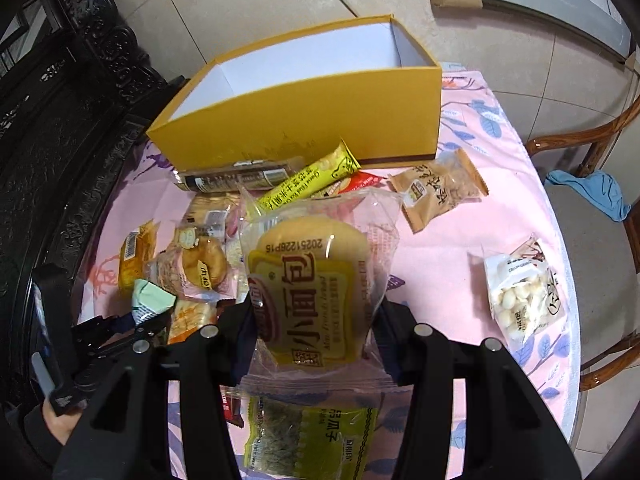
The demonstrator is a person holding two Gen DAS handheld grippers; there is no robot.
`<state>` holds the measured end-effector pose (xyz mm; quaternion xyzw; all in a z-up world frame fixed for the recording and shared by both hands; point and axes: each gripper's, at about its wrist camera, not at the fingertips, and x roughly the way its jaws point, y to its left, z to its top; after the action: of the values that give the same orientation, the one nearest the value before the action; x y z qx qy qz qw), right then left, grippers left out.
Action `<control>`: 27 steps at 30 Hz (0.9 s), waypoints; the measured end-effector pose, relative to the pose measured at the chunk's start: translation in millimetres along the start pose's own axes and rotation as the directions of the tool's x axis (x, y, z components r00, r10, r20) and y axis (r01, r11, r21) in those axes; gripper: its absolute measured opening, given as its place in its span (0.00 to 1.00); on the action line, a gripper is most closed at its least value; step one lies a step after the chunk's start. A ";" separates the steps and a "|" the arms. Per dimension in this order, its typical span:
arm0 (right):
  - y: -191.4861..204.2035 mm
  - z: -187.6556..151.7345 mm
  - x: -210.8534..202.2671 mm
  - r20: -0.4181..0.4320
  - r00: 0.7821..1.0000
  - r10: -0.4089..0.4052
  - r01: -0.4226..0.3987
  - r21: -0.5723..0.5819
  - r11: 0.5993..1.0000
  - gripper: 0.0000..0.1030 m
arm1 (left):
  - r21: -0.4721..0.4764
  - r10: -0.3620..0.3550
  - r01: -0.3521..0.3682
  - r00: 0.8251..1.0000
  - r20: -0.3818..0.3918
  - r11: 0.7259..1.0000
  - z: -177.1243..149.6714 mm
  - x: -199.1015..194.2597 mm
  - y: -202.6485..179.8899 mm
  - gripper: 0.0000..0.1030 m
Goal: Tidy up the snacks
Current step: 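Grasp the round yellow bun bag with the right tool while the left tool grasps the pale green packet, then carry the bun bag and green packet into the box and release both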
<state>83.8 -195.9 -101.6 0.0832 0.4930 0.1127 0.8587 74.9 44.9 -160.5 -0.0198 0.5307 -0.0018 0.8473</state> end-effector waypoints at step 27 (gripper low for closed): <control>12.4 63.8 -32.3 0.129 0.992 0.004 -0.001 -0.025 1.000 0.50 | 0.055 -0.117 0.108 0.972 0.202 0.993 108.6 -62.3 -71.6 0.30</control>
<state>121.9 -195.0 -39.9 0.0804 0.4350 0.1141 0.8895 146.7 -21.7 -54.7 -0.0315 0.4384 -0.0594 0.8963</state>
